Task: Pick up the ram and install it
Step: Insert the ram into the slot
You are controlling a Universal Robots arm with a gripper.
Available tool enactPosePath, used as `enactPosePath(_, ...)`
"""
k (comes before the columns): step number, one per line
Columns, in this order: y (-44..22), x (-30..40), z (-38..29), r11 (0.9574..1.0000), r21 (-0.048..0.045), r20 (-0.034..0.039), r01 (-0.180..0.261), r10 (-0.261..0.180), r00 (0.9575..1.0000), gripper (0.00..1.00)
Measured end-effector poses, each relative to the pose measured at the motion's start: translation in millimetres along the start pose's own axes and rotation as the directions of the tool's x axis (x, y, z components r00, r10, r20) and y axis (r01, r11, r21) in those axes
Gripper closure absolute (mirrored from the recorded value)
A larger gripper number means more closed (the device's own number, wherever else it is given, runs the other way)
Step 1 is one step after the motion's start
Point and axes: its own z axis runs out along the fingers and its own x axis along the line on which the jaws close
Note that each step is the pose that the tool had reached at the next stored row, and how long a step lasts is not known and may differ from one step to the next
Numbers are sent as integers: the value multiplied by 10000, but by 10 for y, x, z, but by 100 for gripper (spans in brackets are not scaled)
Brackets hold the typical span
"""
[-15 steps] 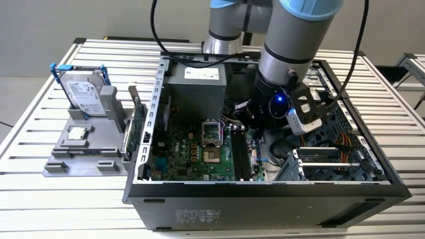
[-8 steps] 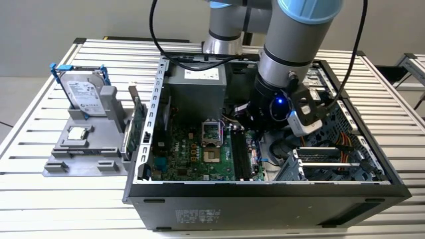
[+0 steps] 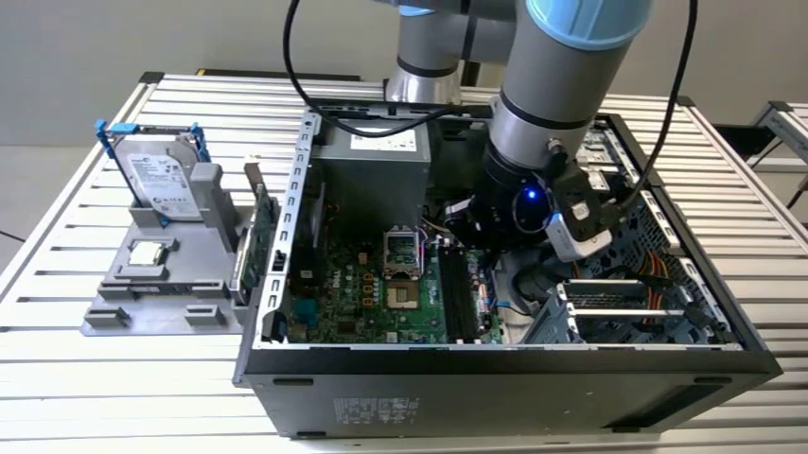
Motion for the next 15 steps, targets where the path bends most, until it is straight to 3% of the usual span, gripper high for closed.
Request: enactPosePath(15, -29, 42, 106, 10000, -1, 0, 0, 0, 10000, 100)
